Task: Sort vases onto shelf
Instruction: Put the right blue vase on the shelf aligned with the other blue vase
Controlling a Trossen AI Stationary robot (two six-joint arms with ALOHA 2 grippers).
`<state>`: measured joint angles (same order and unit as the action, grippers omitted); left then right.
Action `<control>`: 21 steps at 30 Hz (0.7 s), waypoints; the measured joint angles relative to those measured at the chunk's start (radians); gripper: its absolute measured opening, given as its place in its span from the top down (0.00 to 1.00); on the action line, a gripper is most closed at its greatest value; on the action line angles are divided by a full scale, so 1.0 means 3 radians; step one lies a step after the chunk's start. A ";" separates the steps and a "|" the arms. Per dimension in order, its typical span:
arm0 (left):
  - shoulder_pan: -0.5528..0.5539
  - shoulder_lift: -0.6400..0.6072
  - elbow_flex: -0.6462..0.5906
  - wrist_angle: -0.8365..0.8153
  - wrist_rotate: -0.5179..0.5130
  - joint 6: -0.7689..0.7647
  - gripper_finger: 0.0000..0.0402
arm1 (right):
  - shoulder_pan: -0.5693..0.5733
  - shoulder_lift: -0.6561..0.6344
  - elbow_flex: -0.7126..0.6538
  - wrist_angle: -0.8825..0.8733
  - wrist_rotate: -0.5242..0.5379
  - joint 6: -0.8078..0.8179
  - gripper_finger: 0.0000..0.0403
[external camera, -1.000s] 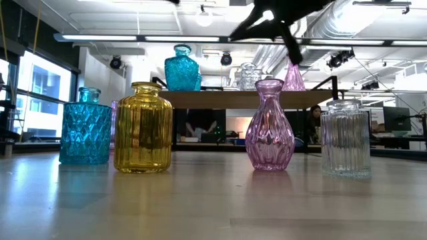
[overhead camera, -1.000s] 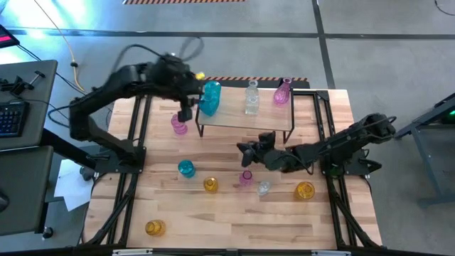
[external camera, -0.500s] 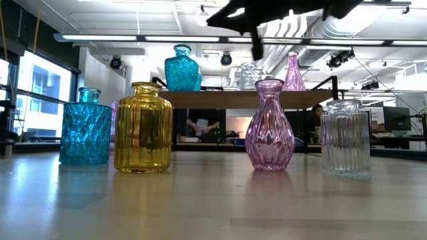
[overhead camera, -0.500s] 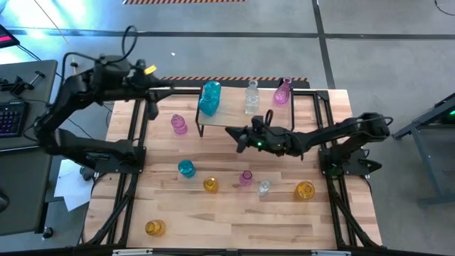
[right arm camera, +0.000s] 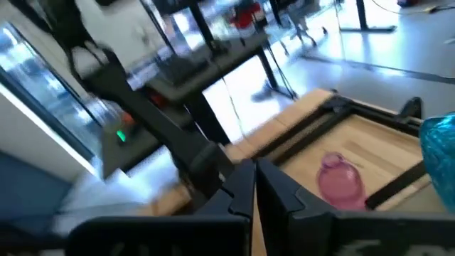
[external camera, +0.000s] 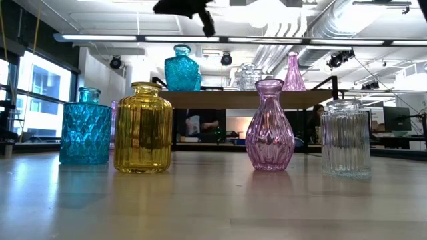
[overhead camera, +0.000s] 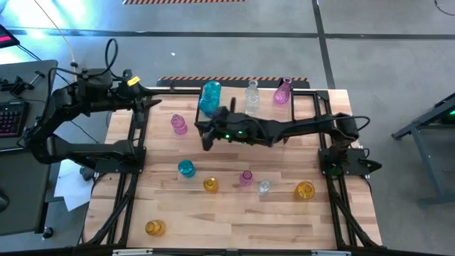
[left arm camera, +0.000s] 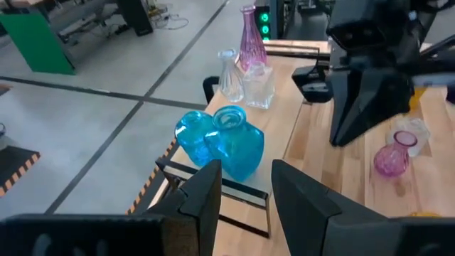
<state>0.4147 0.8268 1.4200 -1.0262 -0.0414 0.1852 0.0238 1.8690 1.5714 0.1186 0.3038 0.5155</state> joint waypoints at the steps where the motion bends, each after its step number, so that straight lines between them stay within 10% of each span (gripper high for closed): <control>1: -0.0001 -0.0014 0.0000 0.0005 0.0000 0.0000 0.71 | 0.0000 0.0059 0.0140 -0.0152 0.0006 -0.0051 1.00; 21: -0.0001 -0.0319 0.0000 0.0048 -0.0024 -0.0056 0.71 | 0.0017 0.0574 0.0490 -0.0147 0.0222 0.0398 1.00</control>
<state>0.4145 0.7311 1.4200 -1.0119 -0.0486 0.1685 0.0288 2.0412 1.7184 0.0743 0.3702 0.6350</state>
